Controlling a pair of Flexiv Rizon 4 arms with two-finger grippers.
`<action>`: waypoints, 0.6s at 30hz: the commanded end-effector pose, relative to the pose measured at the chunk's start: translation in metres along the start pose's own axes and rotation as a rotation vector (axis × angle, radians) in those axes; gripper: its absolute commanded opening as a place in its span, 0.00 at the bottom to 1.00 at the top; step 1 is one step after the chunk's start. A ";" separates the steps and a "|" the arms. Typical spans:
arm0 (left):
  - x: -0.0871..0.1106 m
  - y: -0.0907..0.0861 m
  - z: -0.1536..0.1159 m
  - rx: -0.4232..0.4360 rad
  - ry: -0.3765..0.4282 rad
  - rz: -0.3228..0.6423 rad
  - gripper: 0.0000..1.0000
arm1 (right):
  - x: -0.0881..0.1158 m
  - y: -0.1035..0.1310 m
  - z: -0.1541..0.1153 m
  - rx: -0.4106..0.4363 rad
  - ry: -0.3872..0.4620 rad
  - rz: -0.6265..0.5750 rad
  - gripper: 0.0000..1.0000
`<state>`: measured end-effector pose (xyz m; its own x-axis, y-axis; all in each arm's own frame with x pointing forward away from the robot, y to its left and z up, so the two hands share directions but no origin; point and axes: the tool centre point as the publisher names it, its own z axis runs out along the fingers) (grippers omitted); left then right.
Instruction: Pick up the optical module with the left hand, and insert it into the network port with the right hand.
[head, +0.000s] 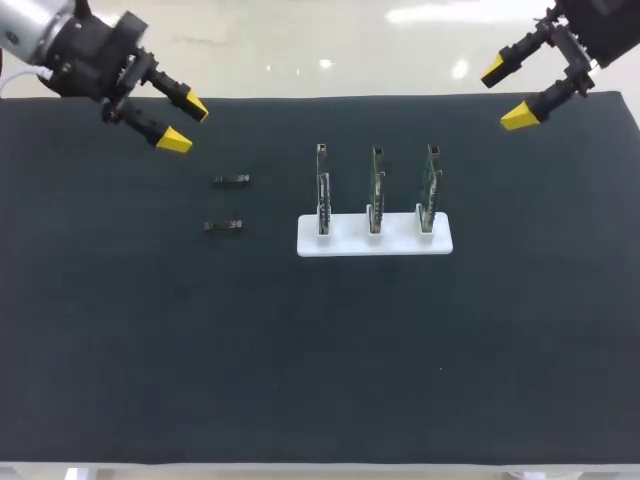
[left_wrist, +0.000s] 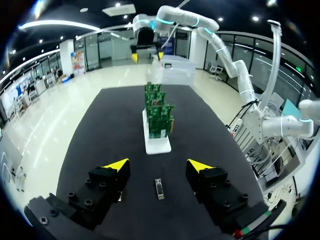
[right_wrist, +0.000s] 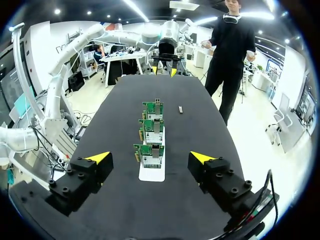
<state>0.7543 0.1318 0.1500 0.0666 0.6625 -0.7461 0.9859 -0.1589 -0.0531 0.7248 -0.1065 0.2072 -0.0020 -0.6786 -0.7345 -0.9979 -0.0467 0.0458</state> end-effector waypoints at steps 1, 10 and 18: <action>0.002 -0.005 0.004 -0.074 0.390 -0.151 1.00 | 0.000 0.000 0.000 0.000 0.000 0.000 1.00; 0.024 -0.003 0.015 -0.150 0.592 -0.262 1.00 | 0.000 0.000 0.000 0.000 0.000 0.000 1.00; 0.032 -0.007 0.024 -0.196 0.699 -0.302 1.00 | 0.000 0.000 0.000 0.000 0.000 0.000 1.00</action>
<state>0.7530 0.1429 0.1094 -0.1570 0.9356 -0.3162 0.9866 0.1342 -0.0928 0.7248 -0.1065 0.2071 -0.0019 -0.6783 -0.7348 -0.9979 -0.0467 0.0457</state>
